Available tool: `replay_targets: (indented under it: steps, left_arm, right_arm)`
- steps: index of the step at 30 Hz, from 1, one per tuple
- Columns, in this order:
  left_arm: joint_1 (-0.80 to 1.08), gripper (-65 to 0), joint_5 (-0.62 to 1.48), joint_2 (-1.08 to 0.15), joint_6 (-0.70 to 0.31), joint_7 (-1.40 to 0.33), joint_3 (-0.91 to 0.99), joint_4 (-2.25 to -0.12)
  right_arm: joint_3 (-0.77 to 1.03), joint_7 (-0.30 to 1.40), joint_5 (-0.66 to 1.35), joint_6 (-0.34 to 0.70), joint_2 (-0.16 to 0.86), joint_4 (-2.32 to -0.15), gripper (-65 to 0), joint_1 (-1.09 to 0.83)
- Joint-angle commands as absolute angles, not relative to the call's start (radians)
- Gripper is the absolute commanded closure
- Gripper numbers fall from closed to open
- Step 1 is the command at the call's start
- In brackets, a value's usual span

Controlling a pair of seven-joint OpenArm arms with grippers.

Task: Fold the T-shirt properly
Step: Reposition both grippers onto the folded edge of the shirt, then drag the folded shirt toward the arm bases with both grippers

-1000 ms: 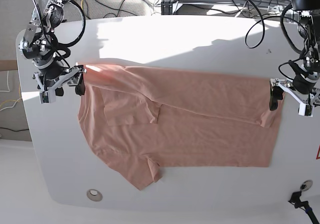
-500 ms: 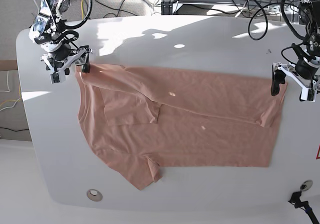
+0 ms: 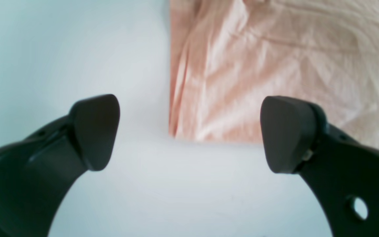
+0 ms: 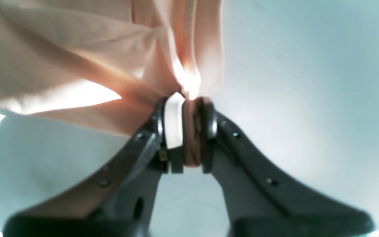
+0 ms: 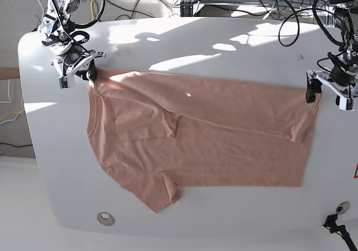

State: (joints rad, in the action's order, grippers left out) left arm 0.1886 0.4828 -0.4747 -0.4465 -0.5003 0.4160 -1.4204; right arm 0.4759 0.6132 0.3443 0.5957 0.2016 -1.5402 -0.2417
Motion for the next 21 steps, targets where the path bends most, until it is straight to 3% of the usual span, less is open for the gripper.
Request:
replay_targets:
  steps: [1, 12, 21]
  left_arm:
    - [0.173, -65.0, 0.490, -0.498, -0.446, -0.479, 0.423, -1.419]
    - [0.107, -65.0, 0.479, -0.498, -0.443, -0.429, 0.269, -1.257]
    - [0.105, -65.0, 0.456, -0.476, -0.441, -0.386, 0.257, -1.161]
  right_arm:
    - [0.478, 0.624, 0.338, 0.598, 0.211, -1.547, 0.0, -0.240]
    - [0.476, 0.624, 0.338, 0.596, 0.188, -1.547, -0.8, -0.245]
    - [0.476, 0.624, 0.338, 0.598, 0.186, -1.547, -0.8, -0.260]
